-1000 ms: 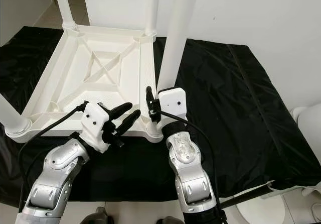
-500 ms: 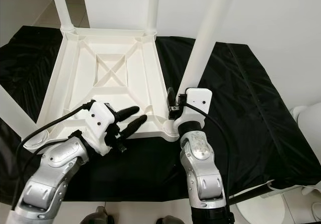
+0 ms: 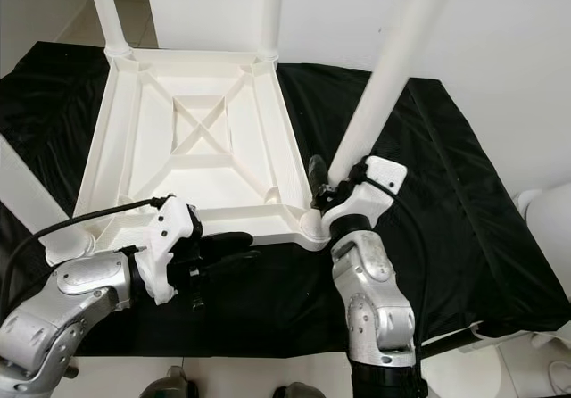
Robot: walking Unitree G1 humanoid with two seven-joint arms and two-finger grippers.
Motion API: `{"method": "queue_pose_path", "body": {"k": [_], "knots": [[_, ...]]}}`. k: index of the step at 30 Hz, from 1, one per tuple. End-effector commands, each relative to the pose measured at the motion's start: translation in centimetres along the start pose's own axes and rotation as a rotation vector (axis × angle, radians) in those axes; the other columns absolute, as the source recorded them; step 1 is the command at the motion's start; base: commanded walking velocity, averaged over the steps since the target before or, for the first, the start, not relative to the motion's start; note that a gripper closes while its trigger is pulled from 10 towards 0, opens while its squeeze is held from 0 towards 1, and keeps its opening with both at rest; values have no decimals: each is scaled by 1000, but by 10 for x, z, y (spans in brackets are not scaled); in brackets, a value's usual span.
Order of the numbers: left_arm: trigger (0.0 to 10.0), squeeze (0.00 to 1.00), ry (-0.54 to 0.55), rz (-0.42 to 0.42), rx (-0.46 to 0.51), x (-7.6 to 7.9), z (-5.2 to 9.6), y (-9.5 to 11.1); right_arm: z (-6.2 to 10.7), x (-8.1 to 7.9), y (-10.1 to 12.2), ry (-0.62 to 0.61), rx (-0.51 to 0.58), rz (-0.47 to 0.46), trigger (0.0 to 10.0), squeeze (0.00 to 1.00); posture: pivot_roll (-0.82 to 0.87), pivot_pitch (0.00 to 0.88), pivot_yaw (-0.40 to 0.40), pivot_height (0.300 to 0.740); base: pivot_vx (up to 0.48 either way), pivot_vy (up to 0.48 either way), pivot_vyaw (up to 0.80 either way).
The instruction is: Building children table
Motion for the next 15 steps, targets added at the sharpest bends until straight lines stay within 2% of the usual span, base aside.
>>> {"method": "queue_pose_path", "body": {"k": [1,2,4,6,8,9,10,11,12,13,14,15], "knots": [[10000,0,-129,-5,0,9,-2,5,-1,-22,-14,-36,-19,-380,10000,0,106,71,-83,740,0,0,0],[10000,0,-125,-31,12,9,-5,10,-1,-22,-16,-31,-23,-462,10000,0,101,75,-80,740,0,0,0],[10000,0,-125,-31,12,9,-5,10,-1,-22,-16,-31,-23,-462,10000,0,101,75,-80,740,0,0,0],[10000,0,-84,-112,25,6,-16,20,0,-19,-19,-8,-12,-670,10000,0,97,83,-81,740,0,0,0],[10000,0,-84,-112,25,6,-16,20,0,-19,-19,-8,-12,-670,10000,0,97,83,-81,740,0,0,0],[10000,0,-50,-147,44,4,-24,28,1,-15,-21,-8,3,-796,10000,0,98,87,-84,740,0,0,0],[10000,0,-50,-147,44,4,-24,28,1,-15,-21,-8,3,-796,10000,0,98,87,-84,740,0,0,0],[10000,0,-33,-162,54,3,-28,34,2,-13,-22,-11,13,-876,10000,0,99,90,-84,740,0,0,0],[10000,0,-33,-162,54,3,-28,34,2,-13,-22,-11,13,-876,10000,0,99,90,-84,740,0,0,0],[10000,0,-63,-173,123,15,-46,56,4,3,-31,15,32,-1090,10000,0,113,104,-97,740,0,0,0],[10000,0,-63,-173,123,15,-46,56,4,3,-31,15,32,-1090,10000,0,113,104,-97,740,0,0,0],[10000,0,-87,-178,142,21,-53,62,6,10,-33,39,54,-1142,10000,0,119,108,-98,740,0,0,0]]}}
Point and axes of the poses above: a point about 5 cm out from each wrist's last joint towards the gripper, its own z axis pointing back from the gripper into the wrist, its own y axis along the axis of the wrist's last joint, x = y × z, the point moved 1 cm from there along -z, pointing out of the wrist towards the gripper, and after that the axes turned 4 degrees about z, right-handed, at the moved point
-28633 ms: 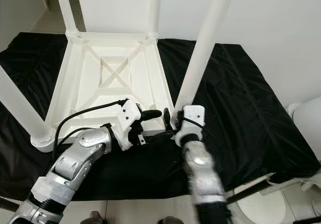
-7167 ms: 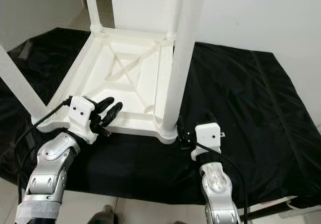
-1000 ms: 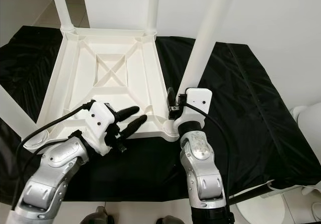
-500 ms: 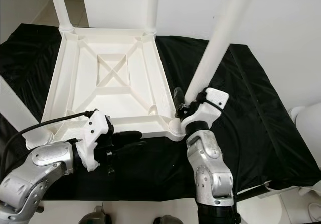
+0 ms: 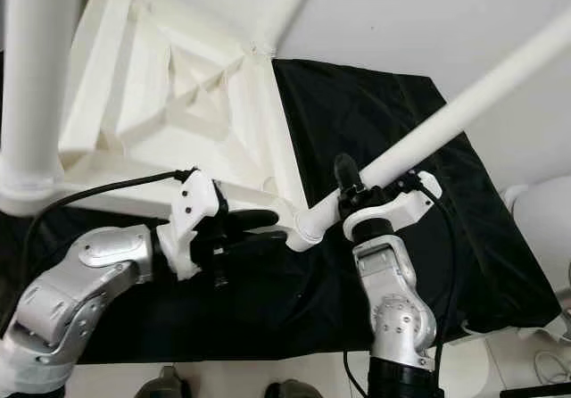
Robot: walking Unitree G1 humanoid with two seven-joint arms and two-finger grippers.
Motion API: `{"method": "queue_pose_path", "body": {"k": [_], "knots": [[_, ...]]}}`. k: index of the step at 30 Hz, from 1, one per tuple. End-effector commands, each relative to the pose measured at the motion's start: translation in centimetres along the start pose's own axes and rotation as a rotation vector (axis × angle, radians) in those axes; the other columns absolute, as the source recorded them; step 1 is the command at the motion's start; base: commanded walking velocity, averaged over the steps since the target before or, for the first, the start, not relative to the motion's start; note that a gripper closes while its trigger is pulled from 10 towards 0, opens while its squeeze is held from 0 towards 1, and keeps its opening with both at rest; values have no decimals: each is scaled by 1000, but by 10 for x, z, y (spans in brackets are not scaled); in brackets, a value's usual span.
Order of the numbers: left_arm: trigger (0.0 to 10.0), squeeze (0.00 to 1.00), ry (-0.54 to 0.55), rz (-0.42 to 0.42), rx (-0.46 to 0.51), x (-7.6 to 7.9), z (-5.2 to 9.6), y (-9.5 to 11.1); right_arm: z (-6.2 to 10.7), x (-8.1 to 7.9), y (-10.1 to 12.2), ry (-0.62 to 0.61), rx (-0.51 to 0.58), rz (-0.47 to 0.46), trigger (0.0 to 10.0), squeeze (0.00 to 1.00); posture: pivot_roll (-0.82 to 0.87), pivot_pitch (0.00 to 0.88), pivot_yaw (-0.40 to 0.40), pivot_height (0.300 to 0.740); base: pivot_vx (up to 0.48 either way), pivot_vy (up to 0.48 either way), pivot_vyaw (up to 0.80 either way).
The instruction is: Building children table
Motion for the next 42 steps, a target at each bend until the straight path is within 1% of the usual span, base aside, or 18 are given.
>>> {"method": "queue_pose_path", "body": {"k": [1,3,6,7,8,12,13,15,17,19,24,27,28,30,32,34,39,42], "knots": [[10000,0,-43,13,12,11,-13,5,3,-4,-39,64,56,-526,10000,0,128,112,-106,740,0,0,0],[10000,0,-43,13,12,11,-13,5,3,-4,-39,64,56,-526,10000,0,128,112,-106,740,0,0,0],[10000,0,-145,14,-15,22,-27,2,4,5,-38,114,67,-620,10000,0,140,119,-109,740,0,0,0],[10000,0,-145,14,-15,22,-27,2,4,5,-38,114,67,-620,10000,0,140,119,-109,740,0,0,0],[10000,0,-159,-20,-52,25,-32,-3,3,8,-38,119,69,-655,10000,0,142,118,-109,740,0,0,0],[10000,0,-183,-50,-86,28,-36,-9,2,13,-41,110,53,-635,10000,0,140,121,-110,740,0,0,0],[10000,0,-193,-63,-102,31,-39,-12,1,15,-43,110,34,-594,10000,0,134,122,-103,740,0,0,0],[10000,0,-193,-63,-102,31,-39,-12,1,15,-43,110,34,-594,10000,0,134,122,-103,740,0,0,0],[10000,0,-190,-84,-119,32,-42,-15,1,18,-46,140,-5,-557,10000,0,133,121,-97,740,0,0,0],[10000,0,-168,-98,-139,29,-41,-17,4,23,-42,173,5,-609,10000,0,134,121,-95,740,0,0,0],[10000,0,-129,-105,-147,22,-39,-19,6,30,-39,172,14,-614,10000,0,135,119,-90,740,0,0,0],[10000,0,-91,-129,-148,14,-35,-22,11,30,-35,215,35,-607,10000,0,136,116,-88,740,0,0,0],[10000,0,-75,-143,-161,9,-32,-24,14,36,-34,194,52,-631,10000,0,135,116,-86,740,0,0,0],[10000,0,-75,-143,-161,9,-32,-24,14,36,-34,194,52,-631,10000,0,135,116,-86,740,0,0,0],[10000,0,-47,-153,-186,-1,-26,-27,24,44,-31,196,102,-689,10000,0,142,120,-72,740,0,0,0],[10000,0,-34,-163,-188,-6,-24,-25,29,41,-26,241,151,-734,10000,0,143,120,-70,740,0,0,0],[10000,0,-30,-163,-181,-7,-24,-24,31,42,-26,238,163,-746,10000,0,146,124,-61,740,0,0,0],[10000,0,-37,-179,-196,-8,-24,-27,33,49,-34,187,121,-710,10000,0,145,132,-45,740,0,0,0]]}}
Point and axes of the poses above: a point about 5 cm out from each wrist's last joint towards the gripper, its own z axis pointing back from the gripper into the wrist, its own y axis along the axis of the wrist's last joint, x = y × z, the point moved 1 cm from there along -z, pointing out of the wrist towards the gripper, and after that the axes turned 4 degrees about z, right-handed, at the moved point
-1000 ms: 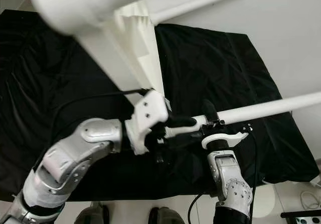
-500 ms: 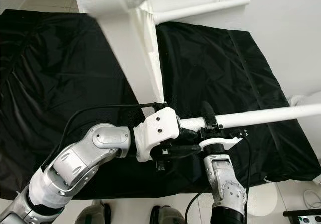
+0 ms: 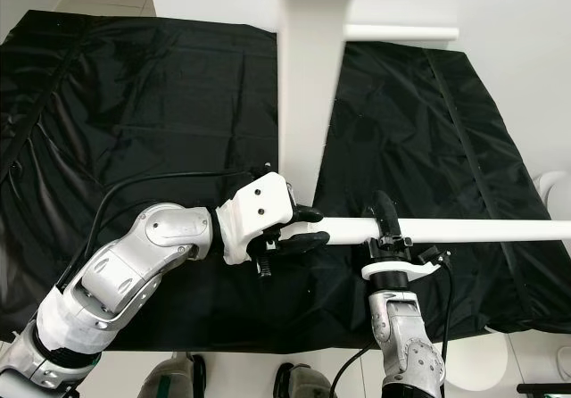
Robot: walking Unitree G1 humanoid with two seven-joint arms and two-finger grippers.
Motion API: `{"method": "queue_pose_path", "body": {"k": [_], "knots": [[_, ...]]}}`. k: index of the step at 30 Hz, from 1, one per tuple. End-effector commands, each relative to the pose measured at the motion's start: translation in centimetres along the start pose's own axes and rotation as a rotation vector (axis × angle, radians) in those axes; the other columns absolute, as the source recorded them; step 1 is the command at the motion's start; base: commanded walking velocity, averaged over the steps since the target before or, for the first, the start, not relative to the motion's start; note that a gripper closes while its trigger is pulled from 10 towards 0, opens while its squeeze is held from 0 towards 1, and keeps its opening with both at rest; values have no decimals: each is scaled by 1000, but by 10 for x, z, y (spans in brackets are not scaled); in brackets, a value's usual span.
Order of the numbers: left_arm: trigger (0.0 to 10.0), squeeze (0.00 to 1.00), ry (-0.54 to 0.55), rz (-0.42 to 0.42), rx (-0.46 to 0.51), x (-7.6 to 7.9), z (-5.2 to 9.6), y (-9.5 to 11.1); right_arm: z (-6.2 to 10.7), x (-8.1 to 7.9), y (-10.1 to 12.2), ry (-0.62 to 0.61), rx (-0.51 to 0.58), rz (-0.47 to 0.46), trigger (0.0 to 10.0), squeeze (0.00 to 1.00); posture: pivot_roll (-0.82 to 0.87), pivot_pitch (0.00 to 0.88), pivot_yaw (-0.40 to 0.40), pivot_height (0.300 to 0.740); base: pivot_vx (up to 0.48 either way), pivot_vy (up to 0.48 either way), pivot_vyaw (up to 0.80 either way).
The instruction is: Building children table
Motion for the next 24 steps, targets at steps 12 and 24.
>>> {"method": "queue_pose_path", "body": {"k": [12,24], "knots": [[10000,0,1,-58,-30,-16,0,-3,38,-13,-31,64,-23,0,10000,1000,131,141,-15,740,0,0,0],[10000,0,8,-66,3,-18,-3,2,93,-31,-26,-61,-18,50,10000,0,102,159,-15,740,0,0,0]]}}
Point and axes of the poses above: a point about 5 cm out from each wrist's last joint towards the gripper, its own z axis pointing back from the gripper into the wrist, its own y axis along the axis of the wrist's last joint, x = y × z, the point moved 1 cm from there along -z, pointing out of the wrist towards the gripper, and after that the axes turned 4 degrees about z, right-handed, at the moved point
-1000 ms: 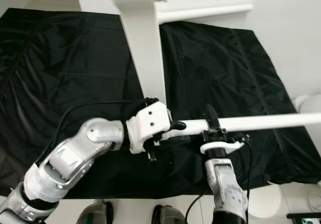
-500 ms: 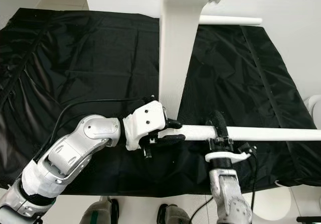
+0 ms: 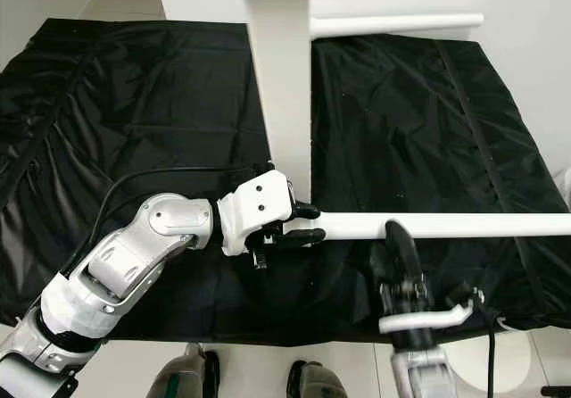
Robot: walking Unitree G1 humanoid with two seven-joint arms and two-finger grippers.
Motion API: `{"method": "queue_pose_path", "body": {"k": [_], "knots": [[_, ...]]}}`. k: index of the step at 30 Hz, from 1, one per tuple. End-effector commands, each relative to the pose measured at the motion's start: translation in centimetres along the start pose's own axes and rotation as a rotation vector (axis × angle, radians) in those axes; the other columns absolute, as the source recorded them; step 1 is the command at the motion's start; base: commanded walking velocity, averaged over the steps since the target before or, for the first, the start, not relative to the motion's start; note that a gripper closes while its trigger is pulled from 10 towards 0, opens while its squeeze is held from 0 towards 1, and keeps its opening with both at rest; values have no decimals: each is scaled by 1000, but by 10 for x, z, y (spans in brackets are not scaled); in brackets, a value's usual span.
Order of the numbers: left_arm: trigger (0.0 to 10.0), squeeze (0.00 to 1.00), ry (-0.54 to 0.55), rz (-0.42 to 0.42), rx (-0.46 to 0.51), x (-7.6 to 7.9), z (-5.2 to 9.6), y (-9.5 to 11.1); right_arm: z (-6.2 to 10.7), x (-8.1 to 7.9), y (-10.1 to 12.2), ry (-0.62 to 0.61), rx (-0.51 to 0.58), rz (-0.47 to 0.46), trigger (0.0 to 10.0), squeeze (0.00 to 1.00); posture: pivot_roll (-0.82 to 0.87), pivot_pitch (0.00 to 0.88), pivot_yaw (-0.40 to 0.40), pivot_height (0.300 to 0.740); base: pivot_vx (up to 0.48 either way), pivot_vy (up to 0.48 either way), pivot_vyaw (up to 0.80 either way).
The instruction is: Building children table
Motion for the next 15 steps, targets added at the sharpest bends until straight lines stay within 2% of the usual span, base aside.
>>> {"method": "queue_pose_path", "body": {"k": [1,3,8,11,12,15], "knots": [[10000,0,36,-33,26,-7,1,8,-2,0,-15,15,62,-116,10000,0,102,159,-15,740,0,0,0],[10000,0,39,-39,28,-8,1,8,9,1,-16,-6,50,-126,10000,0,103,162,-15,740,0,0,0],[10000,0,41,-49,23,-9,2,8,20,4,-17,-25,48,-130,10000,0,103,164,-14,740,0,0,0],[10000,0,46,-39,33,-10,4,9,31,-16,-14,98,34,-12,10000,0,100,164,0,740,0,0,0],[10000,0,36,-29,37,-7,5,9,28,-22,-11,146,30,18,10000,0,99,163,3,740,0,0,0],[10000,0,14,-9,39,0,5,6,21,-28,-8,183,21,63,10000,0,97,160,8,740,0,0,0]]}}
Point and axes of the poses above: a point about 5 cm out from each wrist's last joint towards the gripper, its own z axis pointing back from the gripper into the wrist, its own y axis along the axis of the wrist's last joint, x = y × z, the point moved 1 cm from there along -z, pointing out of the wrist towards the gripper, and after that the axes turned 4 degrees about z, right-handed, at the moved point
